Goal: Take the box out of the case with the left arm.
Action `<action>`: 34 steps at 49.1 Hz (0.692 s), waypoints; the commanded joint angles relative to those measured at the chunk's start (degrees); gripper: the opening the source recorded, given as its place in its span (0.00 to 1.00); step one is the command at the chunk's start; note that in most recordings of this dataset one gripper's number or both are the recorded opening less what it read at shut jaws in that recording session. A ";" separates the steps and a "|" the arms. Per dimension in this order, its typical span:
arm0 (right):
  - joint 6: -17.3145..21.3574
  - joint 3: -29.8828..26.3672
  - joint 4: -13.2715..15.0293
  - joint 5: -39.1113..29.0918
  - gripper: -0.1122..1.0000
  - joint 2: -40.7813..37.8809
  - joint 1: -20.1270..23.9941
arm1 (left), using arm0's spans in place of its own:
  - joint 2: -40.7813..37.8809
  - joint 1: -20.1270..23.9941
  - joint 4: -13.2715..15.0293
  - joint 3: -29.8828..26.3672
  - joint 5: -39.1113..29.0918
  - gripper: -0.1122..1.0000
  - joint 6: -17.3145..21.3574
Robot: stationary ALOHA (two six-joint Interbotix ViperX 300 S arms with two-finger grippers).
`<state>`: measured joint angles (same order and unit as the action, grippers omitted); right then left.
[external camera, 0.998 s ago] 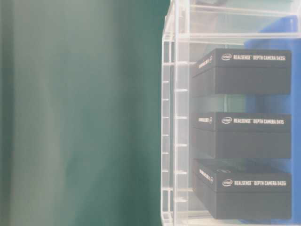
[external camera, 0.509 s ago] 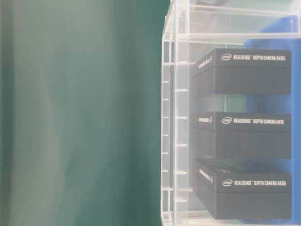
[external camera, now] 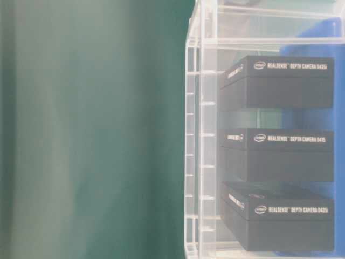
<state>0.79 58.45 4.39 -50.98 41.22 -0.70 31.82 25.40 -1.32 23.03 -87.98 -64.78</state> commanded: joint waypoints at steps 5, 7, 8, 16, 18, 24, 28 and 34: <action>0.18 -1.76 0.53 -1.58 0.09 0.62 -0.09 | 0.62 -0.70 0.00 -0.70 0.79 0.96 -0.18; 0.26 -1.76 0.53 -1.58 0.09 0.88 -0.09 | 0.62 -0.70 0.00 -0.70 0.79 0.96 -0.18; 0.18 -1.76 0.53 -1.58 0.09 0.88 -0.09 | 0.62 -0.70 0.00 -0.70 0.79 0.96 -0.18; 0.18 -1.76 0.53 -1.67 0.09 1.14 -0.09 | 0.53 -0.70 0.00 -0.70 0.79 0.95 -0.44; 0.26 -1.76 0.53 -1.76 0.09 1.14 -0.09 | 0.62 -0.79 0.00 -0.79 0.79 0.96 -0.97; 0.26 -1.93 0.53 -2.64 0.09 1.32 -0.09 | 0.53 -1.49 0.00 -0.88 0.79 0.96 -2.81; 0.26 -1.93 0.53 -3.78 0.09 1.58 -0.09 | 0.53 -2.55 0.00 -0.79 0.79 0.96 -3.87; 0.26 -1.93 0.53 -7.56 0.09 2.37 -0.09 | 0.62 -3.52 0.00 -0.79 0.79 0.96 -4.22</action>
<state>0.88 58.01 4.83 -56.60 43.15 -0.70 32.08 22.50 -1.41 23.03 -87.36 -68.91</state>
